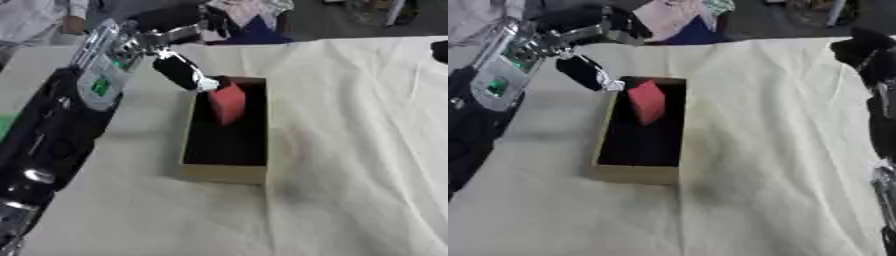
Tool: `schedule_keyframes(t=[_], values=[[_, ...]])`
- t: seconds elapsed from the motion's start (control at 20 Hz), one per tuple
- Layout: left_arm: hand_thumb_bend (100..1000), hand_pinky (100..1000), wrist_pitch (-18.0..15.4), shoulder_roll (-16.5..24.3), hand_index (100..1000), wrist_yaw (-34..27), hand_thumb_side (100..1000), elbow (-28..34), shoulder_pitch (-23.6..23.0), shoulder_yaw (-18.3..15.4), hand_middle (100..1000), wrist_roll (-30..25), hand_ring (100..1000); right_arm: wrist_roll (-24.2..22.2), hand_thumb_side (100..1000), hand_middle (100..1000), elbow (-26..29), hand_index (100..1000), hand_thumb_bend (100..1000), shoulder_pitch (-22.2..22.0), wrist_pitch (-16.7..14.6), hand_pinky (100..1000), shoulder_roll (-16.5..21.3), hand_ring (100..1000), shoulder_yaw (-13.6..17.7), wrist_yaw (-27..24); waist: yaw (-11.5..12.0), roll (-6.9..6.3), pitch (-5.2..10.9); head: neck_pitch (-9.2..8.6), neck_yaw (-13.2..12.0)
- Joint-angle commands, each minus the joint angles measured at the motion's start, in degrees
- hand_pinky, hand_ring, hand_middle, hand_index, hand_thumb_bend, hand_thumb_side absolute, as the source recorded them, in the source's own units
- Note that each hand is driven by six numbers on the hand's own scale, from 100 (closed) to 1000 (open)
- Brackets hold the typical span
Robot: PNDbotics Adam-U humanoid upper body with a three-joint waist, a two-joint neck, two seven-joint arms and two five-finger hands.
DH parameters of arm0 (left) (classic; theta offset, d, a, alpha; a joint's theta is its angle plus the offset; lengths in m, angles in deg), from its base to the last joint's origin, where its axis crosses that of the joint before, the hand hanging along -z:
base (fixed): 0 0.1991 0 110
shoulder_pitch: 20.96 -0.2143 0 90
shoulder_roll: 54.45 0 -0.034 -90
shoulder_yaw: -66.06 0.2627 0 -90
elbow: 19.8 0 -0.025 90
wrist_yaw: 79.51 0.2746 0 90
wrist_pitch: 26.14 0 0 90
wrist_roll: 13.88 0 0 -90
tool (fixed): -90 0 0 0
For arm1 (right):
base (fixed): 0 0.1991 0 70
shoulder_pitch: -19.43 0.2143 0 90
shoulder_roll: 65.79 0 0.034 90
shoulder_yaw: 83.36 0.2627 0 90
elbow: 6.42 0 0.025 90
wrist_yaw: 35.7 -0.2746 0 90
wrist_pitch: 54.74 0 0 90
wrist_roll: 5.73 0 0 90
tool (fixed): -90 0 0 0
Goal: Pick up objects on the table and place them in the box.
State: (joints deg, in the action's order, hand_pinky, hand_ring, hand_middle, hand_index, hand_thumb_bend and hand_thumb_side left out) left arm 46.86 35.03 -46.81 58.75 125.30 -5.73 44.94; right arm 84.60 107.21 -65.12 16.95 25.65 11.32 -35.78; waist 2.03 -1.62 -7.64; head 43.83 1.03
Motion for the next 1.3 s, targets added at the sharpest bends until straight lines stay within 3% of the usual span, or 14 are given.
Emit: schedule_keyframes(t=[0.05,0.3,0.6,1.3], values=[[391,848,1.2,3.7,899,-2.5,364,4.3,0.6,-1.6,790,-0.5,814,0.2,939,695,1.0,863,100,0.2,0.0,849,0.7,808,0.6,0.4,0.1,0.26,0.82,0.29,0.0],[444,857,2.4,9.6,899,-2.6,332,7.8,-1.0,-2.8,804,-1.6,829,0.4,942,695,1.0,863,100,-0.3,0.1,850,0.7,808,0.8,0.7,0.7,0.18,0.84,0.29,0.2],[550,874,2.3,17.1,902,0.0,331,6.1,-2.7,-3.1,831,-3.2,858,0.7,937,696,1.0,863,100,-0.5,-0.2,850,1.2,808,0.9,1.1,1.3,0.12,0.90,0.29,0.3],[686,908,0.4,26.0,913,5.3,336,-0.4,-7.4,-4.4,869,-5.6,910,1.2,931,697,1.0,863,100,-0.8,-1.5,851,2.4,808,1.0,1.7,2.1,0.61,0.37,0.29,2.0]])
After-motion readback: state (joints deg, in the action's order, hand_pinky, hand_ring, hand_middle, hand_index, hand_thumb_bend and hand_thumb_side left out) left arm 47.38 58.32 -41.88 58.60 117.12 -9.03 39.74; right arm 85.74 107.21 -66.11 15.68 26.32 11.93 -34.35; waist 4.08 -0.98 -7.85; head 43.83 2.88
